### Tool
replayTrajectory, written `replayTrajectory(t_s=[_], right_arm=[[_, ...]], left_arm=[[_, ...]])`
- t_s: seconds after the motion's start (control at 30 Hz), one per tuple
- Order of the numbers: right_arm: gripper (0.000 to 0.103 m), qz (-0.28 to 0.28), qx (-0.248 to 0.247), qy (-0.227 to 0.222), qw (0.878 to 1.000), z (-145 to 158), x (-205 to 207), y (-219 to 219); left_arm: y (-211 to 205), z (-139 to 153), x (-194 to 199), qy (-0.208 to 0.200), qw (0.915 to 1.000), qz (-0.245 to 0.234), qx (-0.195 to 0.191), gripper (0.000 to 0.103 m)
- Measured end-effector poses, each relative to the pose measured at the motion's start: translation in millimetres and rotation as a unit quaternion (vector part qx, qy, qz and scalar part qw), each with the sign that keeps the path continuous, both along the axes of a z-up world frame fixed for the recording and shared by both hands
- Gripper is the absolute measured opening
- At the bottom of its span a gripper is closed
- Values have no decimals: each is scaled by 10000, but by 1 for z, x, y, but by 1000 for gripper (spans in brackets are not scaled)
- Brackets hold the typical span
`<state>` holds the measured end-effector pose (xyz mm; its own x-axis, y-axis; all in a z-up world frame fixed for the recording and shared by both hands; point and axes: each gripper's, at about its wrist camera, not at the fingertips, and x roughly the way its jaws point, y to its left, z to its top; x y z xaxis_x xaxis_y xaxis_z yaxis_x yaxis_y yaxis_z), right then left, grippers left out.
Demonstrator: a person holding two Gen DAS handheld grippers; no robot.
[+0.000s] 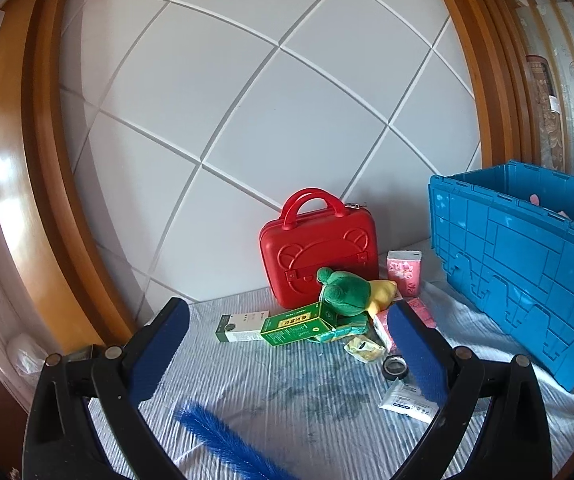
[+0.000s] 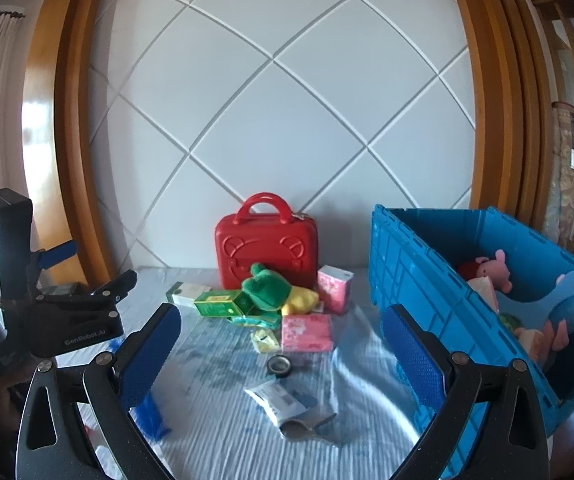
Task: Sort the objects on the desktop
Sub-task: 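Move both grippers back toward the objects beside the red suitcase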
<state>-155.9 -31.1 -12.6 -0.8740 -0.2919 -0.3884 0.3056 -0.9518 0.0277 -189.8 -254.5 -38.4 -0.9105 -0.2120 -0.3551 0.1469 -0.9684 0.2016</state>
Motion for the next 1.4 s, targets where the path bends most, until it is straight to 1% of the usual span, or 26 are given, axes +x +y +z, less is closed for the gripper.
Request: replayTrajectory(t_s=[0.2,0.3,0.4,0.53,0.63,0.77,0.9,1.03,1.1,1.23,1.37,1.4], right_arm=[[103,222,84,-49,9997,-4,-25,8],[103,330,127,-108,9993,-12,-38,13],[103,358,61,-276,9990,-27,-52,22],[103,331,43,-510,9981,-41,-68,25],[103,224,87,-508,9984,-44,-76,24],[103,6,-5,-662,9978,-52,-91,22],[103,-115,67,-794,9968,-62,-107,11],[103,-208,170,-957,9950,-81,-132,-3],[103,-212,214,-1111,9934,-93,-149,-10],[103,-107,328,-1393,9896,-122,-185,-23],[103,60,483,-1699,9843,-152,-226,-33],[103,81,506,-1714,9839,-158,-236,-34]], left_arm=[[4,-6,-16,-16,9994,343,-23,101],[7,-14,-24,-52,9984,553,-90,101],[8,-26,-31,-165,9973,699,-132,101],[7,-38,-39,-319,9967,728,-190,101],[-5,-39,-46,-347,9966,737,-116,101],[-26,-34,-58,-350,9962,774,-208,101],[-50,-28,-71,-247,9963,791,-237,101],[-70,-32,-86,-269,9953,857,-356,101],[-81,-39,-95,-313,9945,920,-381,101],[-98,-59,-117,-492,9934,991,-317,101],[-106,-88,-143,-776,9914,1025,-255,101],[-106,-96,-151,-868,9907,1016,-246,101]])
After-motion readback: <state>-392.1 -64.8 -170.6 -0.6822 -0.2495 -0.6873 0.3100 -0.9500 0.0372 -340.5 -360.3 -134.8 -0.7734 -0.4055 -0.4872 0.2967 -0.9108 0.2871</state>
